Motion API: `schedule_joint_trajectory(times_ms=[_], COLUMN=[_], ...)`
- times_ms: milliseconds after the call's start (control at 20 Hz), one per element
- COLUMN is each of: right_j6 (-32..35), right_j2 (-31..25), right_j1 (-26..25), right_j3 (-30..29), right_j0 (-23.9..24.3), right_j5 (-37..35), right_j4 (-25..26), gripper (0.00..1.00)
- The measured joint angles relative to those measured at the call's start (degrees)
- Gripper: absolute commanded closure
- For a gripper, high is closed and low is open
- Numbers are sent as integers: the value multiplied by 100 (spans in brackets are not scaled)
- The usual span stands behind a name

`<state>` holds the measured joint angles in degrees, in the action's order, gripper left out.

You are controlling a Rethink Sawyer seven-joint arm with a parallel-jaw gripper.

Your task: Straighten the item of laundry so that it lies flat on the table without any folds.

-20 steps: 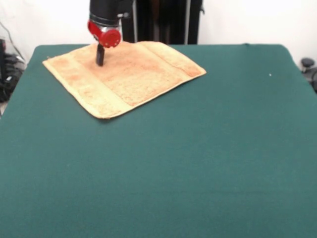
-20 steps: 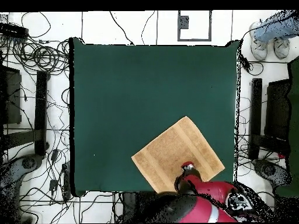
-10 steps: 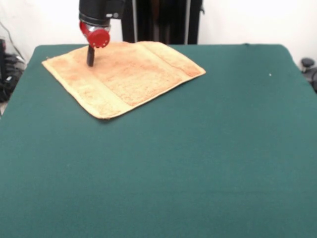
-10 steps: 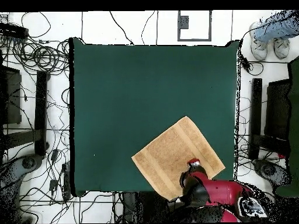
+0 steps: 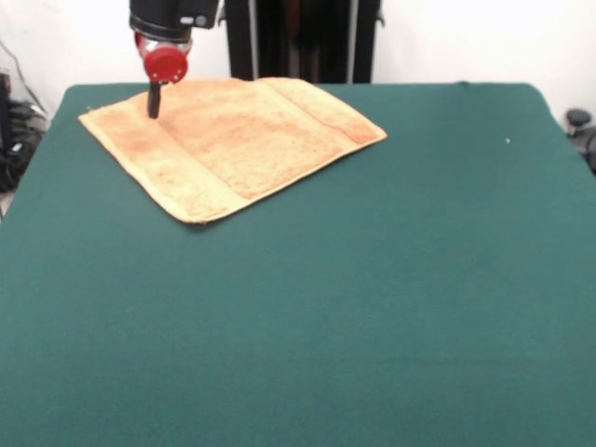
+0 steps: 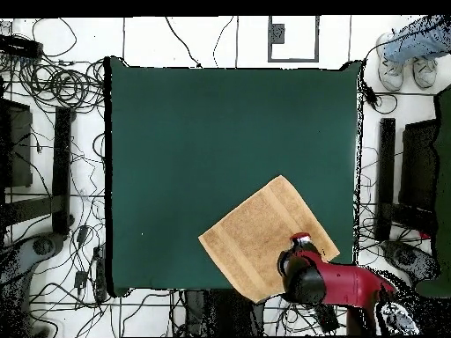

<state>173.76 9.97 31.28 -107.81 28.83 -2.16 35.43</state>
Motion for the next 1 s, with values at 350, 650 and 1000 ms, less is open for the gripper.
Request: schedule_joint_trajectory(times_ms=[350,650,1000], right_j6=[0,0,1], right_j2=[-122,-220,-241], right_j1=[154,113,17], right_j3=[215,541,918], right_j0=[-9,-37,-212], right_j5=[-757,-1020,-1213], right_j4=[-233,-470,-762], gripper=[100,100,100])
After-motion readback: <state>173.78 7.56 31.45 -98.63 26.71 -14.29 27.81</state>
